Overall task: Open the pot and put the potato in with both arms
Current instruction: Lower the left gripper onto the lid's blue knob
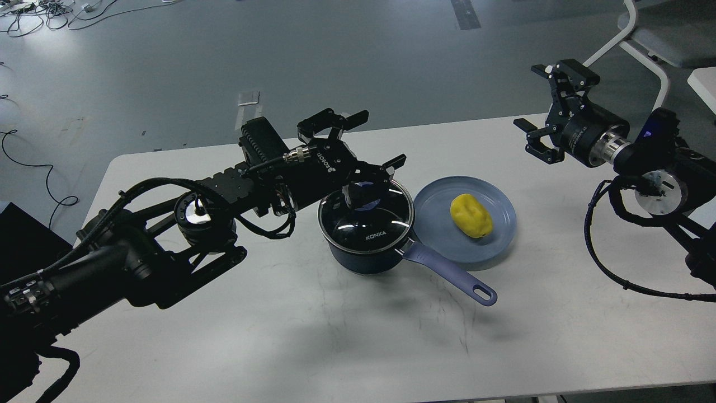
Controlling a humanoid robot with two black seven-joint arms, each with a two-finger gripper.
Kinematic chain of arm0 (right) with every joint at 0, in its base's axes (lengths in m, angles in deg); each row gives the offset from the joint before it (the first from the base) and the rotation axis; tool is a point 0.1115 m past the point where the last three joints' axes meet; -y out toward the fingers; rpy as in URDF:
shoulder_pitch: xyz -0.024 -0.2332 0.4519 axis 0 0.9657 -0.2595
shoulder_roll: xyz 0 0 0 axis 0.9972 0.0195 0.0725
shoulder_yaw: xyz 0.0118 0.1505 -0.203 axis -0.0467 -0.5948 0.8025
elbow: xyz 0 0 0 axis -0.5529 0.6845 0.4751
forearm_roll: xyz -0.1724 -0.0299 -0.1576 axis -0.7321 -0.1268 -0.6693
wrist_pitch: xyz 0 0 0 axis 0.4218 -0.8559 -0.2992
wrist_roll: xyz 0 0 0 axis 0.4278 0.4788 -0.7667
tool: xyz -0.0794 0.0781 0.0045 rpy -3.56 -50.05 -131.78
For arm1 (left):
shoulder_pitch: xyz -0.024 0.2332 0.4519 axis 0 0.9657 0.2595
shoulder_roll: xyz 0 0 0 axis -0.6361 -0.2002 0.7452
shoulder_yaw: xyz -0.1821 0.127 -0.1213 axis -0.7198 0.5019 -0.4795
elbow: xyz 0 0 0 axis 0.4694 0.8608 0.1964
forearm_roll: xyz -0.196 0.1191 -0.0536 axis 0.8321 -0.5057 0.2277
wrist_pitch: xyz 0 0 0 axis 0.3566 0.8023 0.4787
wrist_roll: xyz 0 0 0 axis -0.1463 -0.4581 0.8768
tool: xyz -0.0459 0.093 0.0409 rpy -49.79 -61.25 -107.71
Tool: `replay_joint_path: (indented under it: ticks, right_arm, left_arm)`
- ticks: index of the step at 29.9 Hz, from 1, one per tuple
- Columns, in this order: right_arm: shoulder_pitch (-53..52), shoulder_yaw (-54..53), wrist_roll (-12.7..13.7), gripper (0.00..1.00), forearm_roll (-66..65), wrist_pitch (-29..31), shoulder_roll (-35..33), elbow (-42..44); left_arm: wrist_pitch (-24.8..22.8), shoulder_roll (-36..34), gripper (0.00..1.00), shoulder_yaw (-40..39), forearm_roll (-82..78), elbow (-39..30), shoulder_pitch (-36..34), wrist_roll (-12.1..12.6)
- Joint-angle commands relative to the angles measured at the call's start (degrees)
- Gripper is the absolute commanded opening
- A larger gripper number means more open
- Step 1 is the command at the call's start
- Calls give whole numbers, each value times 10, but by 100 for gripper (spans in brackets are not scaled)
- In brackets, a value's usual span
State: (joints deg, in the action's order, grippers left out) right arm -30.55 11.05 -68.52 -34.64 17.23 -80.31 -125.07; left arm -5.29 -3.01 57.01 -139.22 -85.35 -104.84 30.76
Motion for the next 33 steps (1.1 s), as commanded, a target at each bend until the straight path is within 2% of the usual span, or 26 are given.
replay_joint_path:
  ticks: [1, 13, 20, 33]
  right_arm:
    - [1, 1, 0, 100, -1, 0, 0, 0]
    - [1, 4, 1, 100, 0, 0, -11, -2]
    - [3, 4, 1, 100, 0, 0, -21, -2]
    - [8, 4, 1, 100, 0, 0, -25, -2]
  left_arm:
    - [-4, 4, 98, 3, -1, 8, 7, 0]
    - [-21, 42, 98, 10, 1, 12, 26, 4]
    - [-21, 77, 98, 10, 2, 56, 36, 4]
    - [-21, 75, 98, 10, -2, 67, 49, 3]
